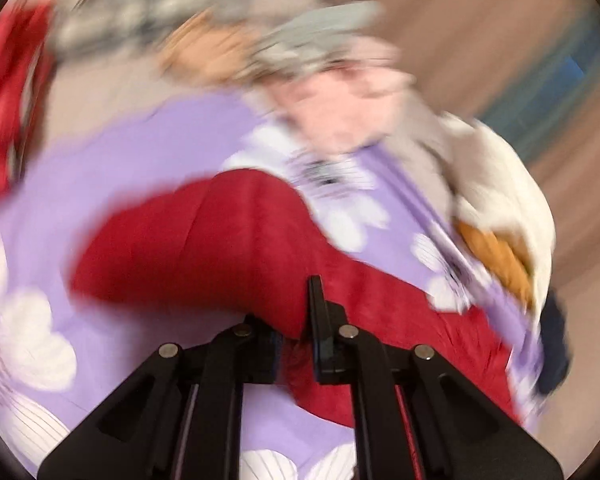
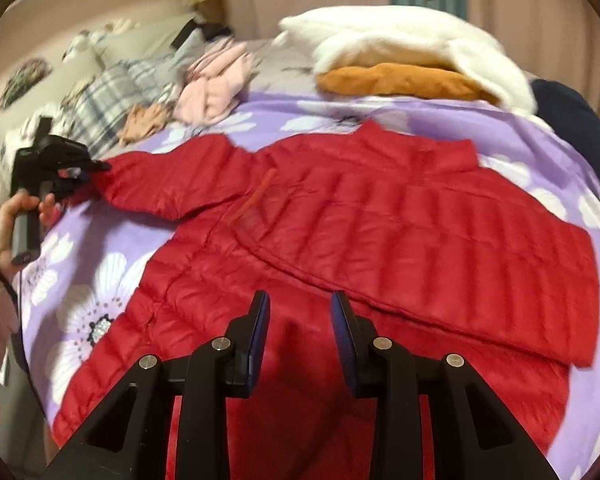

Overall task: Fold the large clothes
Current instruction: 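Grasp the other sleeve with the left gripper and fold it across the body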

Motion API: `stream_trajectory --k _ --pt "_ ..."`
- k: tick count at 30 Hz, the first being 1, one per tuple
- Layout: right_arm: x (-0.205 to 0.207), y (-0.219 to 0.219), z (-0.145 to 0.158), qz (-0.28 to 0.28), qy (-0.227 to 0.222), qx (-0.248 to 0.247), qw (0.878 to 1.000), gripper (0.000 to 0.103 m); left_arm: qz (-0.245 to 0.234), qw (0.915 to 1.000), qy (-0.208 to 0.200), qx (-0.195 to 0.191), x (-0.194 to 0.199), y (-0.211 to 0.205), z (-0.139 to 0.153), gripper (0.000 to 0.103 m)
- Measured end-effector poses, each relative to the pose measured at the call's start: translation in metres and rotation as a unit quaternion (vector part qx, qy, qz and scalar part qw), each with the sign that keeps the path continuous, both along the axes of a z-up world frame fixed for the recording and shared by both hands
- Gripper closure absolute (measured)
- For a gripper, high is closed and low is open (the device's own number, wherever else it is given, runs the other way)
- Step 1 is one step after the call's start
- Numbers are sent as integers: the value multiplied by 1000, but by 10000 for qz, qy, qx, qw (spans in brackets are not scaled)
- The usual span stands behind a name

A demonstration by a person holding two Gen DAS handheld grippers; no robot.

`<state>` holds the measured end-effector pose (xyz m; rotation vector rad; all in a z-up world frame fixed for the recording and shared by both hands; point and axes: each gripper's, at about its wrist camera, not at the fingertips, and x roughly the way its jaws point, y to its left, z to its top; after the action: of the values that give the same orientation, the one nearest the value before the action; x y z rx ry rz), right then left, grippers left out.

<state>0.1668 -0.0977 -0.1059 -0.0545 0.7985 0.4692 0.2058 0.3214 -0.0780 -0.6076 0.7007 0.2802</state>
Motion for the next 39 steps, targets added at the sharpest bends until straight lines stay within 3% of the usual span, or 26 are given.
stream_trajectory --k 3,5,6,8,10,11,13,14,16,17,19,20,21,24,26,30,32,34,39 --pt "-9 -20 1 -238 26 200 9995 68 -682 9936 -209 873 10 -56 34 92" --pt "-14 -30 -1 -361 85 241 9990 68 -1145 9809 -288 1545 12 -100 48 92" --pt "-16 -35 -3 -434 115 242 9987 68 -1382 9705 -296 1954 16 -124 51 91" --pt "-22 -43 -4 -515 120 282 9982 68 -1973 9354 -282 2922 16 -181 50 91" --pt "-26 -52 -3 -640 98 342 9973 68 -2666 8885 -179 3732 16 -236 33 89" --pt "-29 -57 -2 -722 85 394 9966 68 -3093 8624 -59 4008 14 -261 18 87" --pt "-33 -70 0 -900 71 548 9944 68 -3761 8256 263 4198 15 -298 -13 87" --pt "-35 -77 1 -999 68 630 9930 68 -4054 8107 429 4202 15 -313 -31 86" --pt "-37 -86 3 -1124 56 709 9911 68 -4372 7970 705 4108 16 -330 -57 85" --pt "-38 -92 3 -1186 59 724 9903 68 -4447 7979 834 3983 18 -333 -67 82" --pt "-39 -101 3 -1277 81 713 9892 68 -4452 8083 978 3726 21 -333 -76 67" --pt "-39 -105 3 -1316 103 711 9887 68 -4438 8182 1021 3509 20 -329 -77 51" --pt "-38 -109 2 -1355 125 737 9880 68 -4448 8293 973 3240 19 -322 -75 44" --pt "-33 -116 0 -1414 231 876 9858 68 -4533 8500 763 2572 12 -300 -66 37" --pt "-27 -110 1 -1357 246 888 9865 68 -4391 8681 606 2233 2 -285 -61 31" --pt "-8 -60 19 -654 -6 614 9960 68 -3786 9091 581 1638 -18 -234 -61 29" --pt "7 -25 28 -215 -120 448 9987 62 -3437 9239 641 1557 -27 -212 -64 29" --pt "24 18 35 186 -236 212 9993 54 -3051 9374 691 1532 -31 -188 -67 29" --pt "59 120 27 836 -505 -724 9926 32 -2559 9584 642 1087 -43 -148 -64 29"
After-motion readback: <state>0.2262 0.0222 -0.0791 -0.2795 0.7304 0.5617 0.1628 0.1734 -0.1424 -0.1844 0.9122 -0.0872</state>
